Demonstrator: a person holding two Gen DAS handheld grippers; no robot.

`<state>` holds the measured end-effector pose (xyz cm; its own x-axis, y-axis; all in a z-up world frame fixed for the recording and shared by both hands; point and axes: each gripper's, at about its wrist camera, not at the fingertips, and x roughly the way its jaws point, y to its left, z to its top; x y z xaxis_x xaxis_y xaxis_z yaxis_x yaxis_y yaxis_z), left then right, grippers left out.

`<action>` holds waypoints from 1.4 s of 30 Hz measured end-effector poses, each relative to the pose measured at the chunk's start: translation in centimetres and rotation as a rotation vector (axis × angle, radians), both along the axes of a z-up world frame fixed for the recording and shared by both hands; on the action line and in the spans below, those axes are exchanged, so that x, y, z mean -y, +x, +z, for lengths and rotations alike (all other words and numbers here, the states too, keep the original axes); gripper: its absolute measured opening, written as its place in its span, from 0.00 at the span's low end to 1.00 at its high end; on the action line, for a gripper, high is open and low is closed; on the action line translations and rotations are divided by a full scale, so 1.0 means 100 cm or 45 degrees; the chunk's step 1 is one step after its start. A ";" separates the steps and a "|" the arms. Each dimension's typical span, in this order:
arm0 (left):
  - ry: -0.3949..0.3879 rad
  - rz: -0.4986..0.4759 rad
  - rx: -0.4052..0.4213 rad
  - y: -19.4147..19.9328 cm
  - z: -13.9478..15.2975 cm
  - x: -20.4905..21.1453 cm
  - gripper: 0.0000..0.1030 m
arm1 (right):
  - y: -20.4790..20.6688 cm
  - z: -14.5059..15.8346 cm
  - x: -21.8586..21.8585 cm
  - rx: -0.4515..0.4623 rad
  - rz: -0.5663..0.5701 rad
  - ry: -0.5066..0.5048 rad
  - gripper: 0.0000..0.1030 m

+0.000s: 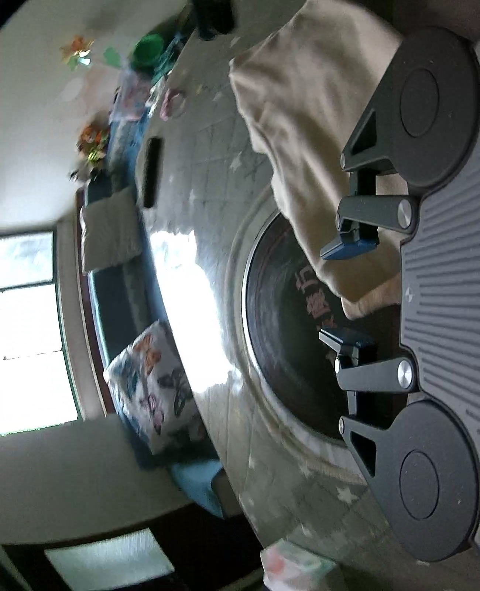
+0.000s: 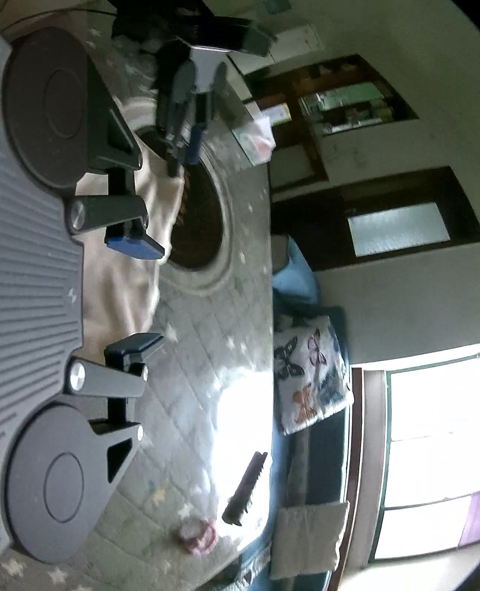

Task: Fold clothes
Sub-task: 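Lift the hem with both grippers and fold it toward the collar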

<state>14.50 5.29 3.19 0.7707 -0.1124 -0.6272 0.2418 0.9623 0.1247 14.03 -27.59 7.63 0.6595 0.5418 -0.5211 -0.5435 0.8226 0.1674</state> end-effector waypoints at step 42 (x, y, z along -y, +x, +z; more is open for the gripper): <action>-0.141 -0.063 -0.054 0.016 -0.007 0.017 0.31 | 0.040 -0.044 -0.098 -0.065 0.114 -0.241 0.26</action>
<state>16.12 3.61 2.51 0.7355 -0.2199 -0.6408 0.2921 0.9563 0.0072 18.00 -17.76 3.24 0.5832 0.4860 -0.6509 -0.6104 0.7909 0.0437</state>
